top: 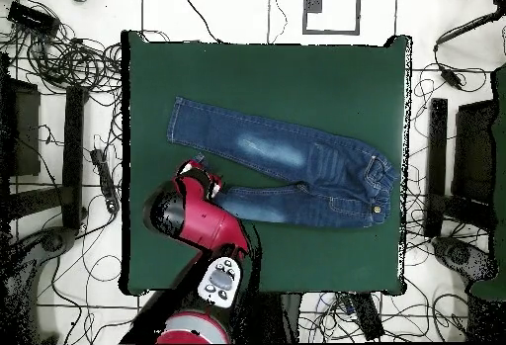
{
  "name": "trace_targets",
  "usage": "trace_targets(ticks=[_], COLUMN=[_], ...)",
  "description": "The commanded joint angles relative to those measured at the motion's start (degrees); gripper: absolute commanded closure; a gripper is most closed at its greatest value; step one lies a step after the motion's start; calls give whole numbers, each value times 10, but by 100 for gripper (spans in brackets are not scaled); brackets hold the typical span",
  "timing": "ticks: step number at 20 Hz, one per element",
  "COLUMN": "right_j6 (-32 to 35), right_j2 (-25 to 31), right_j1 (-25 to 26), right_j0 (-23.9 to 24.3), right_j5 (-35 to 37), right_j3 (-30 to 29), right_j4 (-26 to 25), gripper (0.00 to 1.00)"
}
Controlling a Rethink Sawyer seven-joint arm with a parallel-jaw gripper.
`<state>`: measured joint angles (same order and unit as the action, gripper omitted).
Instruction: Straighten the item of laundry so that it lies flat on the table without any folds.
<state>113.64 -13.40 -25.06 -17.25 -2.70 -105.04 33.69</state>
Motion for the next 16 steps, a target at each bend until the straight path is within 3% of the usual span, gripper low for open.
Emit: trace_targets(ticks=[1, 9, 16], right_j6=[121, 137, 127], right_j2=[61, 50, 6], right_j1=[20, 24, 95], right_j0=[-37, -63, -96], right_j5=[39, 101, 119], right_j3=[62, 83, 116], right_j4=[38, 61, 62], gripper=[0, 0, 0])
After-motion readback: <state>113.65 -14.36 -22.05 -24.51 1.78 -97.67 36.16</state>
